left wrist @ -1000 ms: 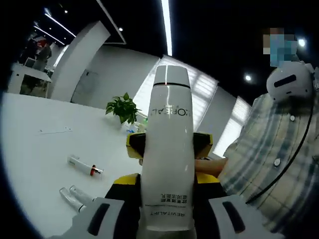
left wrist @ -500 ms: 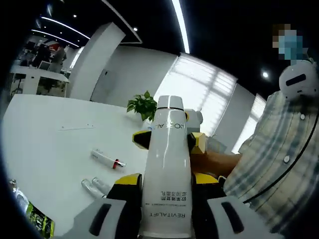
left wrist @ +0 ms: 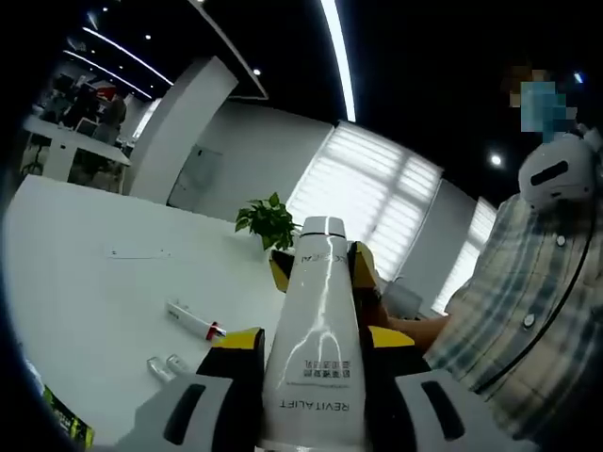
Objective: Arrange the skincare products in the storage area until every visible bottle or jar stands upright without overlapping.
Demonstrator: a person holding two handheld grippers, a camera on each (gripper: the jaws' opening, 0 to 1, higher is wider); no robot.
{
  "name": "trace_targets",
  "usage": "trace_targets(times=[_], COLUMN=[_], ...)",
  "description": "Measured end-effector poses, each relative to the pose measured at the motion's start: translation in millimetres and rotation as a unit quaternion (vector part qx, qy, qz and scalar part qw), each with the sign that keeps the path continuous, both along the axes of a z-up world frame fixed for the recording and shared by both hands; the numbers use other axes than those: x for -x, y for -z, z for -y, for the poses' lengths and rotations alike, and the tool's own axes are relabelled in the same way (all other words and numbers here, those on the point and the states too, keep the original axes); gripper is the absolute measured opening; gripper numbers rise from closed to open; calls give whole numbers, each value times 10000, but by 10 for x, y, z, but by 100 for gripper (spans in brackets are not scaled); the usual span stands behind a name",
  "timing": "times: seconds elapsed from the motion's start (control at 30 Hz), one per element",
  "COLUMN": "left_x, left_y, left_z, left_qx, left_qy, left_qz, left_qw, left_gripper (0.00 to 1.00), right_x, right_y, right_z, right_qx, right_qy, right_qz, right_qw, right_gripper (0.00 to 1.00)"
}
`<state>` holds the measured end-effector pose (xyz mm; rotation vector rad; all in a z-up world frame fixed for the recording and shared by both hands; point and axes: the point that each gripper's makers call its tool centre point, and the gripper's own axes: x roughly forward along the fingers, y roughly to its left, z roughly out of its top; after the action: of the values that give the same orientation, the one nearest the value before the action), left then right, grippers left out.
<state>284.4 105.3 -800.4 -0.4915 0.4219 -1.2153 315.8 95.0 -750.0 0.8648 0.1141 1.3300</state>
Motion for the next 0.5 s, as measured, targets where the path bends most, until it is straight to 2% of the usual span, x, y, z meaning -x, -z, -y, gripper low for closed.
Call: trace_targets(times=[0.1, 0.17, 0.23, 0.27, 0.33, 0.37, 0.5], left_x=[-95, -181, -221, -247, -279, -290, -248], left_y=[-6, -67, -90, -52, 3, 25, 105], left_z=[-56, -141, -194, -229, -252, -259, -190], left_qx=[221, 637, 920, 999, 1037, 1072, 1341], left_qy=[-242, -574, -762, -896, -1081, -1161, -1224], left_qz=[-166, -320, -472, -616, -699, -746, -1070], left_qw=[9993, 9958, 9917, 9890, 9862, 9846, 9775], left_gripper=[43, 49, 56, 62, 76, 79, 82], right_x=[-52, -116, -199, -227, -287, -311, -394], right_y=[11, 29, 26, 17, 9, 16, -1], right_z=[46, 108, 207, 247, 329, 362, 408], right_qx=[-19, -50, -255, -359, -530, -549, -664], right_qy=[186, 386, 606, 668, 839, 928, 1195], right_qz=[-20, -100, -267, -332, -438, -443, -528], right_qw=[9998, 9992, 9975, 9966, 9941, 9932, 9892], right_gripper=[28, 28, 28, 28, 28, 28, 28])
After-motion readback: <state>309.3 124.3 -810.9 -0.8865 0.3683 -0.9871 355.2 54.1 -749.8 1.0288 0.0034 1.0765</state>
